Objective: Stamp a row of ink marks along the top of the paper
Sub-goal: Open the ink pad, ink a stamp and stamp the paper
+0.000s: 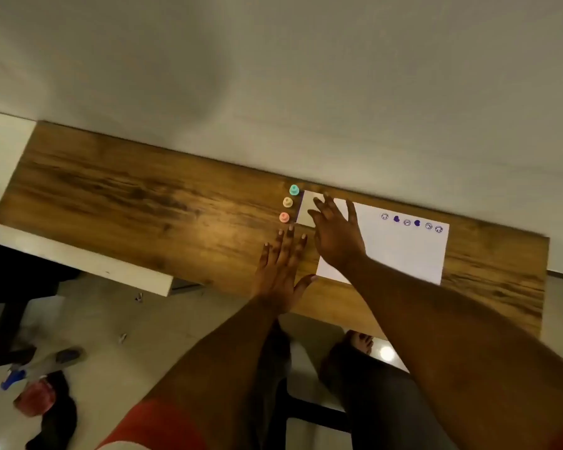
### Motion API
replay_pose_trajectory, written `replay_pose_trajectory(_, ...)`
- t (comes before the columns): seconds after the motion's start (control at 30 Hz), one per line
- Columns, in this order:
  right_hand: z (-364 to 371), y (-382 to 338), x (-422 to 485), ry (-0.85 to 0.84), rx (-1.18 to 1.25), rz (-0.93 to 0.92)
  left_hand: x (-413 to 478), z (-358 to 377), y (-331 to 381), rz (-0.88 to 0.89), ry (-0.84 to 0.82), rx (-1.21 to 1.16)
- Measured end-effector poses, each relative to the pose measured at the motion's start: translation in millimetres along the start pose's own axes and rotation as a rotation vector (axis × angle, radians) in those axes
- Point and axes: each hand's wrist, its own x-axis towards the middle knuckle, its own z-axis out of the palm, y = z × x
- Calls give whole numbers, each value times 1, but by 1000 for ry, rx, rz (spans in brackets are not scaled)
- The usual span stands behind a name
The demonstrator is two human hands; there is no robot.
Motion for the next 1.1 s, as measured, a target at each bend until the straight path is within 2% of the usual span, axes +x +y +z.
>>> replay_pose_trajectory(0.13,18,9,21,38,-33,-1,6,31,-14,6,22,-20)
replay_pose_trajectory(0.27,48,8,20,0,-79,-3,0,63,-23,-12,83,-125)
replay_pose_trajectory(0.5,69,-17,-3,61,-48,23,-14,86,-23,-77,310,-252)
replay_pose_trajectory(0.67,73,-46,-30,48,-38,50,-27,76,-14,-216,229,-286)
replay_pose_trajectory(0.9,83,-88,-58,29,-21,106,-21,52,-36,-177,156,-260)
replay_pose_trajectory(1.1,91,-111,-79,2,-50,64,-36,59,-34,-174,191,-322)
